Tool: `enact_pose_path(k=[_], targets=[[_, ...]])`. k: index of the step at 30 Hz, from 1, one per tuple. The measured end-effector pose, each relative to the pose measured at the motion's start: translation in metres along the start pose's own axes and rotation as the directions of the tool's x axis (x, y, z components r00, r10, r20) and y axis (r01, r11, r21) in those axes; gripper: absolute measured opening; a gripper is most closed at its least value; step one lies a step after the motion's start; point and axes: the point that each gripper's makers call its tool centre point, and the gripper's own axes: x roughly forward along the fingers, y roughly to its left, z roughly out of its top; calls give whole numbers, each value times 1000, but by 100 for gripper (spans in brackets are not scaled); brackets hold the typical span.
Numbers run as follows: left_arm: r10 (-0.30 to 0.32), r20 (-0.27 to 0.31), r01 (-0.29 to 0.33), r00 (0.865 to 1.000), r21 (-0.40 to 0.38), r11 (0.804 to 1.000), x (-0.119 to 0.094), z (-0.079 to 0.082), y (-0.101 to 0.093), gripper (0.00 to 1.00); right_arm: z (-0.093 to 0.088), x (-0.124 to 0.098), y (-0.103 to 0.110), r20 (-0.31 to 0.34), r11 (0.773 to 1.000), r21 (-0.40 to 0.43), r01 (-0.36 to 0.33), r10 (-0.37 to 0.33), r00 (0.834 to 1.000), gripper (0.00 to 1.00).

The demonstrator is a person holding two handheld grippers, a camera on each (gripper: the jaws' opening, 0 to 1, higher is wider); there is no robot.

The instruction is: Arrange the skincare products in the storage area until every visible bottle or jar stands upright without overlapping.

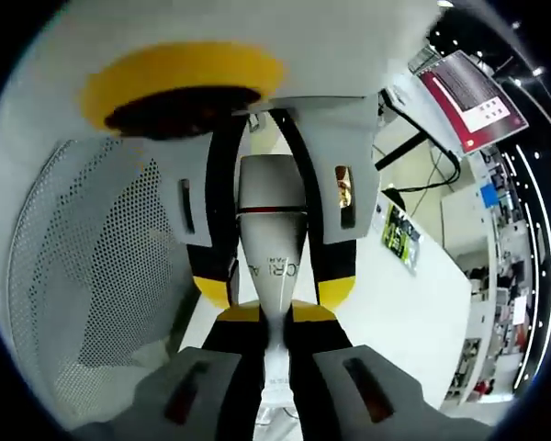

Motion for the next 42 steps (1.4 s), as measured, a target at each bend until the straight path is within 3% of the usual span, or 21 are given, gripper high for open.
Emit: enact_pose_path(k=[1,8,22,25,26,31,33,35,42], targets=[[17,-1,-17,1000,-22,1000,1,1,3,31,-1,0,2,-5,1000,9,-3,4,1000,6],[-21,-25,20,999,-50,999,3,-6,-8,27,-8,5,6,-26,1000,1,4,-4,1000,5],[-87,-110,91,990,28,995,10,-23,-25,34,-26,17,11,-47,1000,22,-4,5,999,5],[-85,-165,99,983,73,992,11,-34,-25,37,-30,16,8,-72,1000,-21,10,-11,997,5],[-81,-169,103,982,125,987,12,-34,-22,37,-29,16,7,-67,1000,-22,11,-13,998,5],[-25,-172,49,985,136,990,11,-34,-9,36,-28,14,-3,-67,997,-51,65,-69,995,5],[2,-165,28,986,179,984,10,-32,-2,35,-28,13,-6,-67,995,-56,80,-84,994,5],[-2,-124,23,992,174,984,7,-25,1,31,-29,14,-9,-56,995,-33,98,-100,993,6],[-25,-121,38,992,110,993,14,-26,4,30,-35,20,-14,-66,993,-44,105,-108,992,6]])
